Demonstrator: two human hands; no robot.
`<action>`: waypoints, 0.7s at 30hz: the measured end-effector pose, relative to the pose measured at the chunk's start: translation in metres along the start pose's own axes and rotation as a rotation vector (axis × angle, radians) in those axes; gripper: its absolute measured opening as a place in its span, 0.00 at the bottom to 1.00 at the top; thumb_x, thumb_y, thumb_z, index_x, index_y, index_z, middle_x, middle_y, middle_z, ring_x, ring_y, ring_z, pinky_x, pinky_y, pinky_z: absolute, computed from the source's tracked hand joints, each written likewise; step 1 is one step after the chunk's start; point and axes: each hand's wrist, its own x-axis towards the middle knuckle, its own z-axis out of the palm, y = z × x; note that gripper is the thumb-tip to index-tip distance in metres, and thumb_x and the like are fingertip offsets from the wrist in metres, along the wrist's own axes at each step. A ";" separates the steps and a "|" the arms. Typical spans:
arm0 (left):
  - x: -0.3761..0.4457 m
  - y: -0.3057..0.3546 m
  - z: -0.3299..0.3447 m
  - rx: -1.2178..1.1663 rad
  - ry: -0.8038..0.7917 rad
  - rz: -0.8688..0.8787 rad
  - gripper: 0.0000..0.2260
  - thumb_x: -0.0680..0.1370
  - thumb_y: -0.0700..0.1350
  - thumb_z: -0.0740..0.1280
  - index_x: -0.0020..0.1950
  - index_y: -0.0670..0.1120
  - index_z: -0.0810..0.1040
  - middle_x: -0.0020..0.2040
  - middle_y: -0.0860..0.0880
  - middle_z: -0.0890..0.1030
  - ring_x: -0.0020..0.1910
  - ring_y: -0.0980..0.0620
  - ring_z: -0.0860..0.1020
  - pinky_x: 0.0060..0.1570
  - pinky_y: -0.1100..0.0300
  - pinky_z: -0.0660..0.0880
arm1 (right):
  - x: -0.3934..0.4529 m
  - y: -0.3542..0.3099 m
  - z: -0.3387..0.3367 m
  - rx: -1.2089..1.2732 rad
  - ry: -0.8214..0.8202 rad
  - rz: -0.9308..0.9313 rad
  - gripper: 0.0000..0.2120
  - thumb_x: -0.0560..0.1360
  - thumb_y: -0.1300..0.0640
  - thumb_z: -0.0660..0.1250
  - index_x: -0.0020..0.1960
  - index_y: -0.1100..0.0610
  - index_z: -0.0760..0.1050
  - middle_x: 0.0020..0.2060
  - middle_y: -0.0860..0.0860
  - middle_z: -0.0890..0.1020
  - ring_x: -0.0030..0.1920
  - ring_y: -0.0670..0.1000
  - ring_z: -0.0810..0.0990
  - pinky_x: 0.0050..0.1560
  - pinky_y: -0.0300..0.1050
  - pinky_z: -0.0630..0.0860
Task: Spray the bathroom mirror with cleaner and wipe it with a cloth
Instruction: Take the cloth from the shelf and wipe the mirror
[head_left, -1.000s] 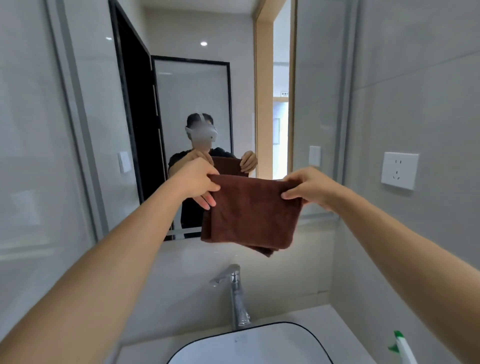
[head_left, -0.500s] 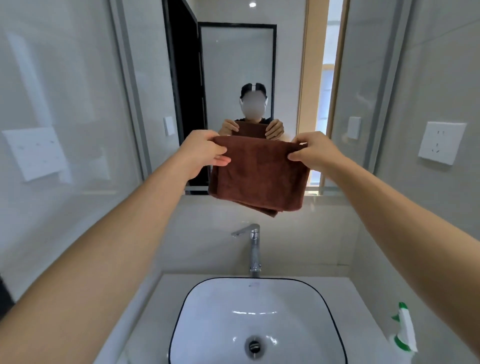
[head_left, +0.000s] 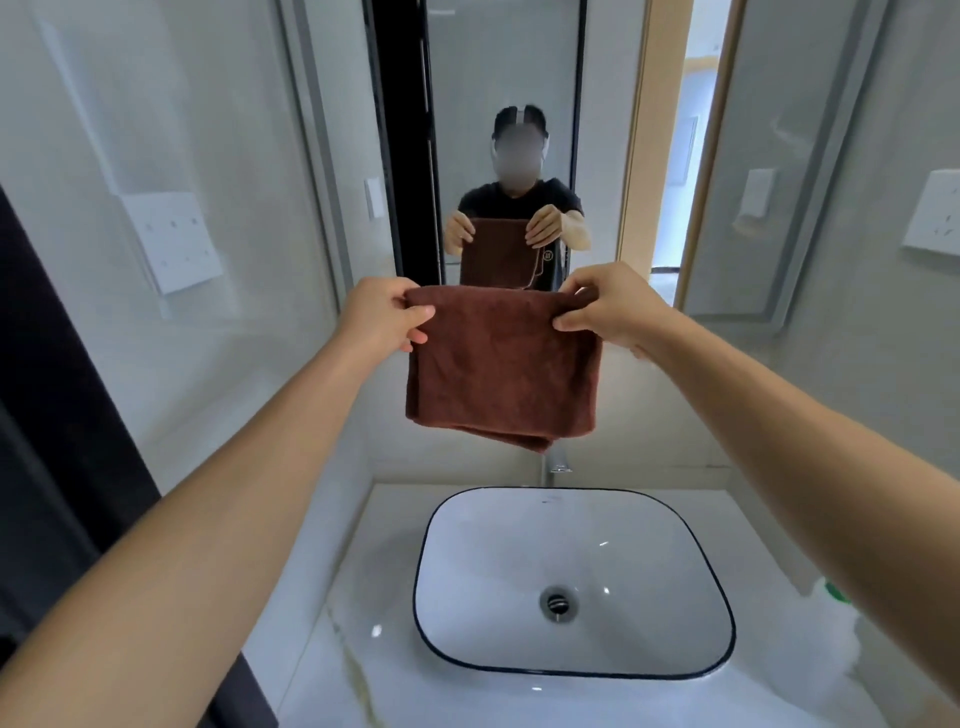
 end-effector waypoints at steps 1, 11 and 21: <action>-0.003 -0.006 -0.003 0.011 -0.008 -0.013 0.05 0.79 0.37 0.68 0.54 0.43 0.80 0.44 0.45 0.82 0.37 0.49 0.82 0.35 0.60 0.78 | -0.003 -0.002 0.006 0.007 0.000 0.017 0.09 0.71 0.65 0.75 0.42 0.52 0.80 0.41 0.52 0.84 0.43 0.49 0.81 0.41 0.42 0.74; -0.032 -0.047 -0.024 -0.080 -0.022 -0.093 0.11 0.78 0.35 0.69 0.59 0.42 0.81 0.49 0.42 0.83 0.38 0.51 0.82 0.40 0.62 0.78 | -0.033 -0.017 0.059 0.018 0.035 0.119 0.05 0.72 0.65 0.73 0.45 0.58 0.81 0.42 0.54 0.83 0.43 0.50 0.79 0.38 0.41 0.72; -0.044 -0.053 -0.029 -0.234 -0.026 -0.144 0.13 0.73 0.34 0.73 0.56 0.46 0.84 0.46 0.48 0.83 0.46 0.50 0.81 0.43 0.61 0.73 | -0.050 -0.024 0.066 -0.022 0.070 0.147 0.05 0.72 0.65 0.73 0.44 0.57 0.80 0.43 0.55 0.83 0.43 0.52 0.78 0.36 0.41 0.70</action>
